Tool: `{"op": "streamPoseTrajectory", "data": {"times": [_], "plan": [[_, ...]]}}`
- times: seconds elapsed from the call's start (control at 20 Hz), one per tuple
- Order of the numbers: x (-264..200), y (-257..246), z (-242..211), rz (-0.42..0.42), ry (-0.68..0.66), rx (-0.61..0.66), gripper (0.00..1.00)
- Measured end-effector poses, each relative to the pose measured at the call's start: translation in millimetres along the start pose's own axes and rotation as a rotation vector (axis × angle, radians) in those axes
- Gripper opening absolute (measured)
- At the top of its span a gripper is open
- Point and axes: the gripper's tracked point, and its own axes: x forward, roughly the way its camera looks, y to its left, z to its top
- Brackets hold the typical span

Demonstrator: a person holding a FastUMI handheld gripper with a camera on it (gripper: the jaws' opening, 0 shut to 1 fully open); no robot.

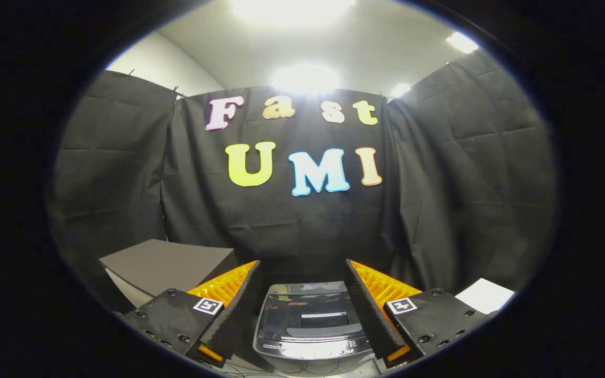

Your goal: Put the clothes into the washing machine and then close the washing machine lid.

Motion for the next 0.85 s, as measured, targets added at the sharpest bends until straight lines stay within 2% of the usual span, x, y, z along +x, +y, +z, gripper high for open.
{"op": "streamPoseTrajectory", "data": {"times": [0.4,0.85], "plan": [[-45,7,11,-0.009,-0.056,-0.045,0.97],[-60,0,17,-0.049,-0.09,-0.03,0.97]]}}
